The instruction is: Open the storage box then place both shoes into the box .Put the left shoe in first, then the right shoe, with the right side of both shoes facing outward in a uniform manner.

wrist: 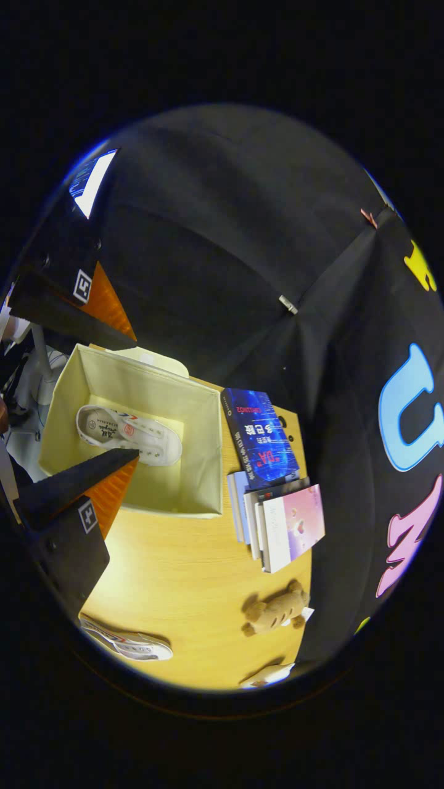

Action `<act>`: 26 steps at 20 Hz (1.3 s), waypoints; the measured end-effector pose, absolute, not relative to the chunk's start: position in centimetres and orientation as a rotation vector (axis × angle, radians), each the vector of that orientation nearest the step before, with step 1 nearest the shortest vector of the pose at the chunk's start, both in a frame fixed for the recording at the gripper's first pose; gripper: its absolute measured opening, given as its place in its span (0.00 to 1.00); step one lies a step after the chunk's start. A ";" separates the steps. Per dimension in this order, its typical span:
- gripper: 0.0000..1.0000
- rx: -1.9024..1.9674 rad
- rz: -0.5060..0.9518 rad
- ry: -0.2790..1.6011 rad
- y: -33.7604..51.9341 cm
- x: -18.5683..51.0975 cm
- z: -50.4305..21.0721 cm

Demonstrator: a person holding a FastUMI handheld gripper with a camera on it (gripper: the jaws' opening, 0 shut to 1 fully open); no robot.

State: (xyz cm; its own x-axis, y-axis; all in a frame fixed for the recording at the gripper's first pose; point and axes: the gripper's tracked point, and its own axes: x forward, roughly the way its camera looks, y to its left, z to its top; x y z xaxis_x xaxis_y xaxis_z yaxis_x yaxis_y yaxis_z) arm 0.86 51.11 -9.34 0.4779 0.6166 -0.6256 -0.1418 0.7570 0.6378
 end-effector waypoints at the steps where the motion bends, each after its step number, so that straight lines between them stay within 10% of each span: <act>1: 0.98 0.515 0.496 0.932 49.2 0.7 -9.2; 11: 0.99 0.082 0.367 0.757 29.1 -5.0 -13.7; 26: 0.92 0.001 0.035 1.065 10.1 -13.1 -31.7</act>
